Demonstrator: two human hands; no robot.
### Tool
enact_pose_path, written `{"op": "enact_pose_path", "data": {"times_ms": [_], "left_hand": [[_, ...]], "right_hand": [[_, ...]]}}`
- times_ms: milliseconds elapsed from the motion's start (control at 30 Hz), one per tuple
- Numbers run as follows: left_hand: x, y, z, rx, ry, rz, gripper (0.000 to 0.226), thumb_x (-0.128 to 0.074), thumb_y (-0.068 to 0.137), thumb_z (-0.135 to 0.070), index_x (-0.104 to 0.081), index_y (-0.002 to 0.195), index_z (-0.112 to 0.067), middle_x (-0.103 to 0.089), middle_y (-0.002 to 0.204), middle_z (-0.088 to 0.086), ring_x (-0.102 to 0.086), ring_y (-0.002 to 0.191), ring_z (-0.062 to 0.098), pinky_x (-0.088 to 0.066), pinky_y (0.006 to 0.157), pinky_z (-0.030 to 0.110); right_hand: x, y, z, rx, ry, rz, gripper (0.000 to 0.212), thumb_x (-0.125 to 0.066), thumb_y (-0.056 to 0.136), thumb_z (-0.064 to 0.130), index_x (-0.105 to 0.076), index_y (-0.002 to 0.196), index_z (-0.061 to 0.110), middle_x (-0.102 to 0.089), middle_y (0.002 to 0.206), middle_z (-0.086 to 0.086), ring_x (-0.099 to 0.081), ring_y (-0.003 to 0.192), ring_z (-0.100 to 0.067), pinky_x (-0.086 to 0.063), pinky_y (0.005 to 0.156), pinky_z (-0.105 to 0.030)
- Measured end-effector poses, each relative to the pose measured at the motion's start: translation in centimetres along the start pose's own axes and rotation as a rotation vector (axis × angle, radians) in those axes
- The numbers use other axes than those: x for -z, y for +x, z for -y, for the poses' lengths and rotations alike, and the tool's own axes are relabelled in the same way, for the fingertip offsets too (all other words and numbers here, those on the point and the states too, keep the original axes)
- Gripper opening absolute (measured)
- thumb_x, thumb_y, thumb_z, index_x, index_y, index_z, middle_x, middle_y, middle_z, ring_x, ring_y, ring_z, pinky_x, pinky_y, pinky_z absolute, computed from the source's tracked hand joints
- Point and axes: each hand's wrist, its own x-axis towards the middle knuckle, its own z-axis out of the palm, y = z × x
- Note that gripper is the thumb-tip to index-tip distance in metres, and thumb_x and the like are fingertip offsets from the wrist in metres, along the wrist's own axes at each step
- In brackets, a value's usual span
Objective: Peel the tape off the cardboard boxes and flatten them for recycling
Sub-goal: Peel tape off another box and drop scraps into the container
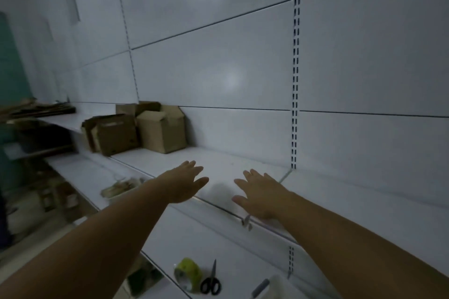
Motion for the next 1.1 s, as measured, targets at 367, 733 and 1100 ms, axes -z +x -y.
{"op": "enact_pose_path", "data": {"times_ms": [367, 733, 1100], "left_hand": [[-0.3, 4.2, 16.5, 0.074, 0.017, -0.026, 0.06, -0.027, 0.099, -0.05, -0.014, 0.151, -0.024, -0.003, 0.16, 0.001, 0.002, 0.147, 0.017, -0.005, 0.117, 0.04], [0.5, 10.4, 30.8, -0.147, -0.078, -0.093, 0.057, -0.028, 0.1, -0.048, -0.021, 0.149, -0.021, -0.011, 0.16, 0.003, -0.002, 0.147, 0.018, -0.008, 0.117, 0.037], [-0.7, 18.0, 37.0, -0.276, -0.096, -0.052, 0.059, -0.028, 0.099, -0.049, -0.015, 0.151, -0.025, -0.003, 0.16, -0.002, 0.004, 0.146, 0.014, -0.002, 0.117, 0.036]], "right_hand": [[0.1, 16.8, 9.1, 0.058, -0.03, 0.06, 0.06, -0.023, 0.099, 0.051, -0.009, 0.151, 0.024, -0.001, 0.16, -0.005, 0.0, 0.147, -0.021, -0.004, 0.118, -0.042], [-0.2, 23.8, 17.3, -0.107, 0.08, 0.077, 0.062, -0.027, 0.098, 0.053, -0.011, 0.151, 0.026, -0.001, 0.16, -0.001, 0.0, 0.146, -0.015, -0.006, 0.119, -0.035], [1.4, 34.2, 17.6, -0.162, 0.191, -0.132, 0.065, -0.036, 0.098, 0.049, -0.011, 0.151, 0.023, -0.008, 0.159, -0.002, -0.009, 0.146, -0.017, -0.015, 0.115, -0.032]]}}
